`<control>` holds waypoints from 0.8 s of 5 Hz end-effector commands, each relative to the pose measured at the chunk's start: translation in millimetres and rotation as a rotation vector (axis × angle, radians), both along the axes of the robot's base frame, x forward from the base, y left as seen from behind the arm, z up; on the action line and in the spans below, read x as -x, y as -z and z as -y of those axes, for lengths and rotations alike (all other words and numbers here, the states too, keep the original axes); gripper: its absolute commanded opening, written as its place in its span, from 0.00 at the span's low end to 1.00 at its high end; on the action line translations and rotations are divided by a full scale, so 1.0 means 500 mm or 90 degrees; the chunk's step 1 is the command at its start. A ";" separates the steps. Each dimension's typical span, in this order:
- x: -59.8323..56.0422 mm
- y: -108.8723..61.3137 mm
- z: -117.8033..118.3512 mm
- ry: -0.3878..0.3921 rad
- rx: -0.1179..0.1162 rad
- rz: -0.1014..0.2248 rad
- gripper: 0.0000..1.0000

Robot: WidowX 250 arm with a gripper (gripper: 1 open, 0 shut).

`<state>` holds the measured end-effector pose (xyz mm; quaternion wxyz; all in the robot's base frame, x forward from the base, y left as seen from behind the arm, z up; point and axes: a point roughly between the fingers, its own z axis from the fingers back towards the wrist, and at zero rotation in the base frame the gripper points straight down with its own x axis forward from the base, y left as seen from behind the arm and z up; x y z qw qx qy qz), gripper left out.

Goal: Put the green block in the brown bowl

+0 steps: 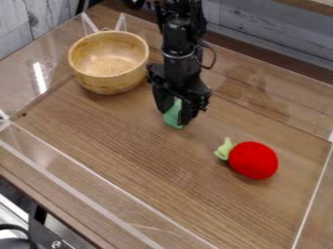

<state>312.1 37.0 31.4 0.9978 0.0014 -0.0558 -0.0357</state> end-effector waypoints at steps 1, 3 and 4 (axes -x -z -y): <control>-0.004 -0.039 -0.008 -0.007 0.000 0.024 0.00; -0.017 -0.149 -0.047 -0.083 0.014 0.069 0.00; -0.033 -0.114 -0.042 -0.107 0.007 0.059 1.00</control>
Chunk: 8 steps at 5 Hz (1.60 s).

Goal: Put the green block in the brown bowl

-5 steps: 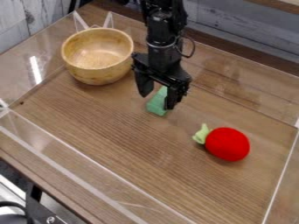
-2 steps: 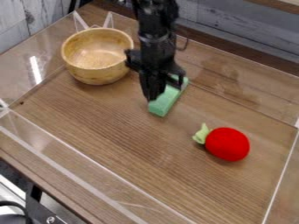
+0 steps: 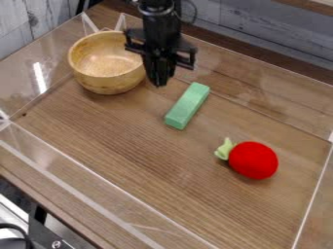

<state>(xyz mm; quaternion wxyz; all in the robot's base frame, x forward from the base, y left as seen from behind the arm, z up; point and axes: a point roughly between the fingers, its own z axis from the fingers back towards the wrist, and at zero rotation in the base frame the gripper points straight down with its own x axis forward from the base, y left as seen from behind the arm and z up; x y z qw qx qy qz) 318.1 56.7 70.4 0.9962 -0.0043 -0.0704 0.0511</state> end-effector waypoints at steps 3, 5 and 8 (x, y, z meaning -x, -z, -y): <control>-0.034 0.034 0.032 0.059 -0.010 0.016 1.00; -0.022 0.041 0.059 0.037 -0.008 -0.005 1.00; -0.015 -0.015 0.042 -0.021 0.006 0.006 0.00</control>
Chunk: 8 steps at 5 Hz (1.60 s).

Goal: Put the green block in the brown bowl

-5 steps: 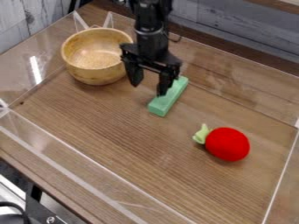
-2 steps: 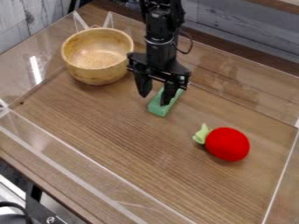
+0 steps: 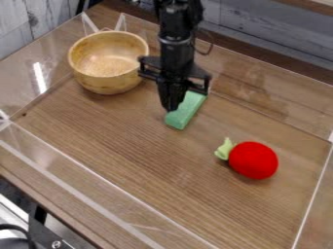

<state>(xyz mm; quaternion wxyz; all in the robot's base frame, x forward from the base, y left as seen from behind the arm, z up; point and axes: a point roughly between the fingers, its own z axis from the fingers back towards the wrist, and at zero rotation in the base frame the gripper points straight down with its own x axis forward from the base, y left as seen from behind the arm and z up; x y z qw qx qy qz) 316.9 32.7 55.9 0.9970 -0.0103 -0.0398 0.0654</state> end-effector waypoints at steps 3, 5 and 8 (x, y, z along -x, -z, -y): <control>-0.015 -0.090 -0.025 -0.042 0.008 0.063 1.00; -0.006 -0.033 0.018 0.018 0.000 0.041 1.00; 0.003 0.010 0.011 -0.013 -0.002 0.042 0.00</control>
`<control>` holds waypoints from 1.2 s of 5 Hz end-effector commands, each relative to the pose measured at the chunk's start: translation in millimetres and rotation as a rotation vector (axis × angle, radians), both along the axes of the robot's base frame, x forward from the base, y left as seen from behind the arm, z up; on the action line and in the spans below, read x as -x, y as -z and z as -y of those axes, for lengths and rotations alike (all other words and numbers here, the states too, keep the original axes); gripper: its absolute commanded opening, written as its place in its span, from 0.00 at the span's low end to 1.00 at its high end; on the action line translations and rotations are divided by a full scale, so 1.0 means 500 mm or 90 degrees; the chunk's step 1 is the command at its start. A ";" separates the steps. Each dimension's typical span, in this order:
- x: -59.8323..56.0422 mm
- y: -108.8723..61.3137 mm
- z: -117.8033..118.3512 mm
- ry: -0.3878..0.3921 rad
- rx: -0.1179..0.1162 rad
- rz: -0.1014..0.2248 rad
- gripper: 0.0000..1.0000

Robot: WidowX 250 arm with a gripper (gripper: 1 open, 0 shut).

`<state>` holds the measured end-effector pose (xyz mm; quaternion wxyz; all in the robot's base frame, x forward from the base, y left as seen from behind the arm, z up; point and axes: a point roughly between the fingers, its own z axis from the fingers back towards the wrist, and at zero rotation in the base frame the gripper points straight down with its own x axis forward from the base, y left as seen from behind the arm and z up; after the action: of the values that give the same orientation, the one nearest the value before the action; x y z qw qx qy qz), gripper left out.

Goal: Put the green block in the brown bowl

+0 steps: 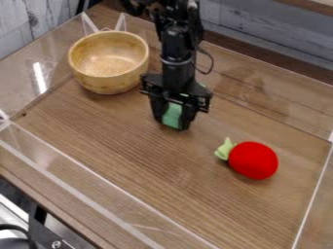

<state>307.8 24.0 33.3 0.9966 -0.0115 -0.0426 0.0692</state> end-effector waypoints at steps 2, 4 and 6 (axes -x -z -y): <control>-0.021 -0.124 -0.051 -0.103 0.000 0.085 0.00; -0.019 -0.169 -0.170 -0.212 -0.012 0.100 0.00; 0.001 -0.164 -0.271 -0.260 -0.029 0.086 0.00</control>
<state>300.7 151.8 96.1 0.9602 0.0065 -0.0817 0.2670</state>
